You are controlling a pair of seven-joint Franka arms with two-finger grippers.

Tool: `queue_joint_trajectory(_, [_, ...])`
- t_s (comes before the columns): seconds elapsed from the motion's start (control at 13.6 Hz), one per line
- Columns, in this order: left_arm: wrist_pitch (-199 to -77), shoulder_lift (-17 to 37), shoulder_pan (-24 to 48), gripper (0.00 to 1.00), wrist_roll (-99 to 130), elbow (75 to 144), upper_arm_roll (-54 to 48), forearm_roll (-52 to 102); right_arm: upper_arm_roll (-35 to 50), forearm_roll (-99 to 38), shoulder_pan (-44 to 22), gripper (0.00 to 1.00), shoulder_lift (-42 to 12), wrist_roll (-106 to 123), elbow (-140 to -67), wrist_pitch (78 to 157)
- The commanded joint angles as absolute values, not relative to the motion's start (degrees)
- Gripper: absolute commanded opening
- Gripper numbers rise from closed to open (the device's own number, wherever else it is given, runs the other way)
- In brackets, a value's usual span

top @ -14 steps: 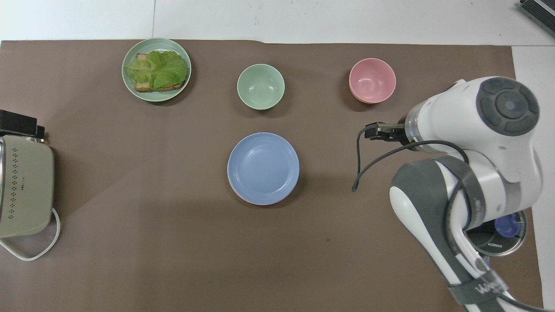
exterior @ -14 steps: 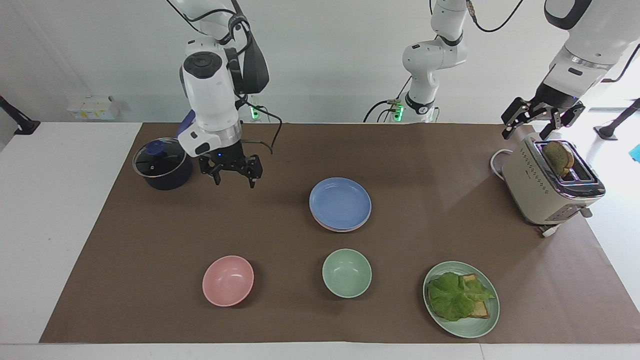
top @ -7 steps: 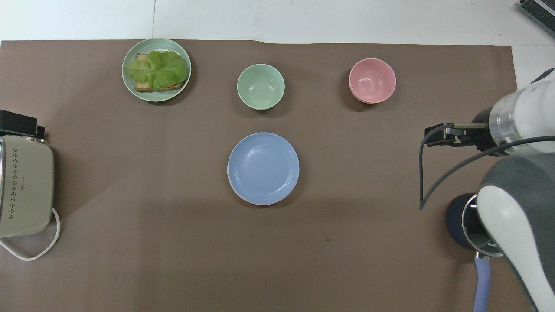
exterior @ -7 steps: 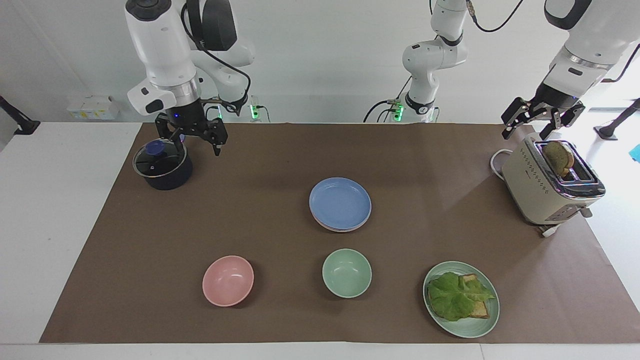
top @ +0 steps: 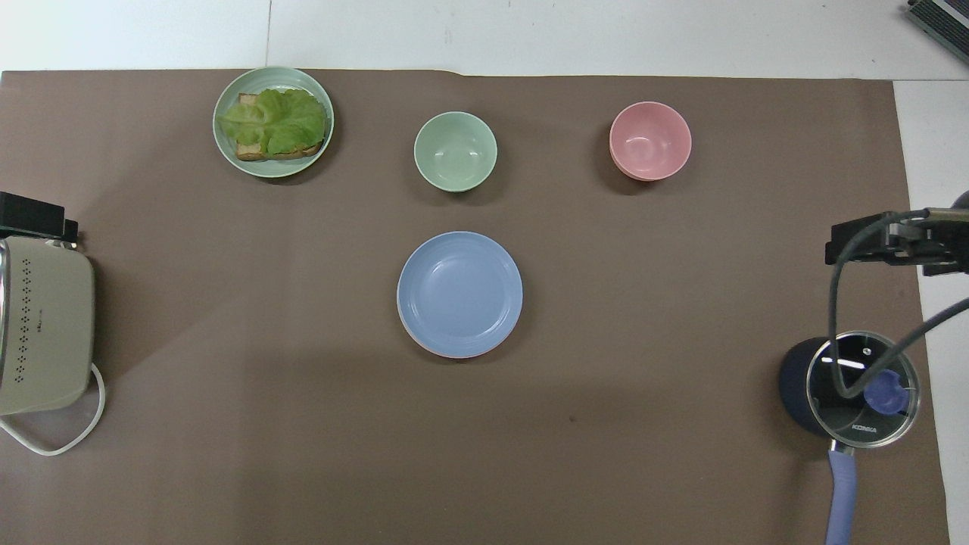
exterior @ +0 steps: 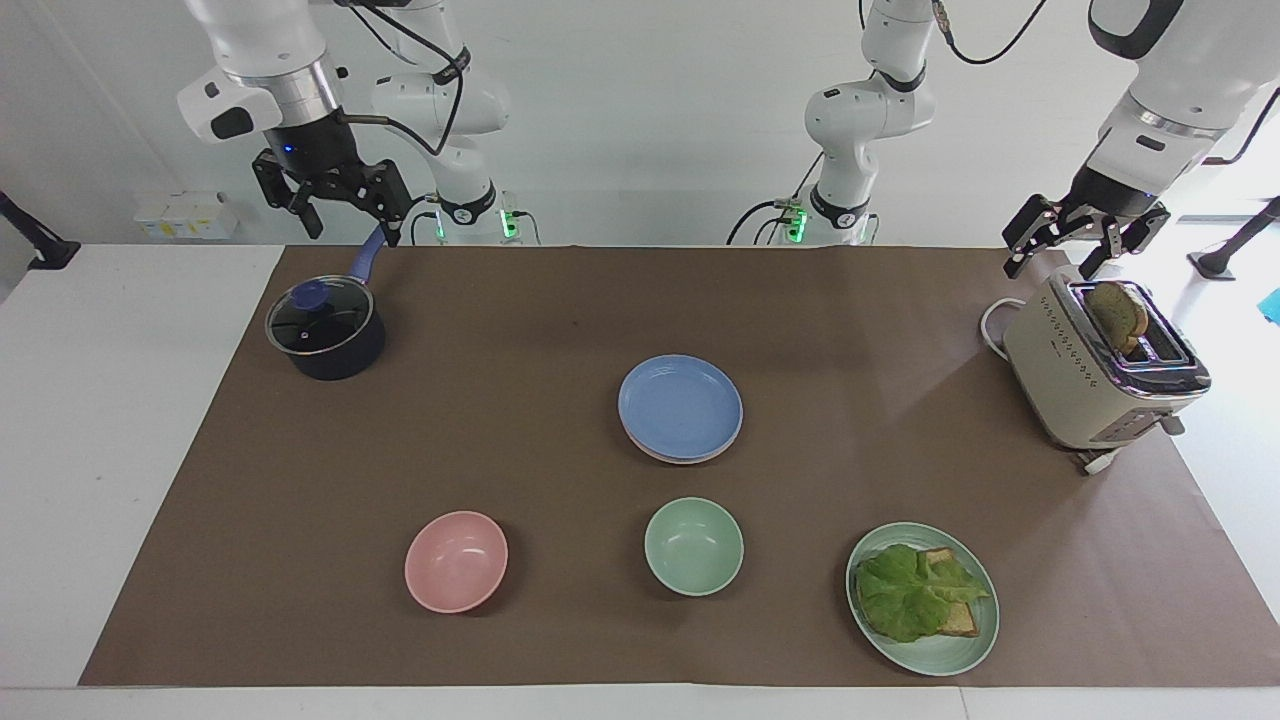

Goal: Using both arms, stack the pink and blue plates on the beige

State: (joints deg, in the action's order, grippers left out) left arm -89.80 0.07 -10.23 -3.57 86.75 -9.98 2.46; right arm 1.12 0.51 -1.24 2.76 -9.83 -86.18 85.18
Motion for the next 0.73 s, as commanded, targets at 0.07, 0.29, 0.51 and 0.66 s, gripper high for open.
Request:
queue_joint_trajectory(0.07, [-88.77, -0.53, -10.28, 1.0, -3.87, 86.75, -10.02, 1.32, 0.26, -1.49, -0.79, 1.0, 4.57, -5.89, -90.26, 85.17])
queue_joint_trajectory(0.29, [-88.77, -0.53, -10.28, 1.0, -3.87, 86.75, -10.02, 1.32, 0.09, -1.32, -0.79, 1.0, 4.66, -3.08, -90.44, 85.87])
queue_joint_trajectory(0.51, [-88.77, -0.62, -10.28, 1.0, -3.87, 86.75, -10.02, 1.32, 0.0, 0.61, -0.53, 1.0, 4.66, -1.76, -90.53, 85.87])
queue_joint_trajectory(0.66, [-88.77, -0.62, -10.28, 1.0, -3.87, 86.75, -10.02, 1.32, -0.09, 1.14, -0.44, 1.0, 4.57, -1.06, -90.18, 85.17])
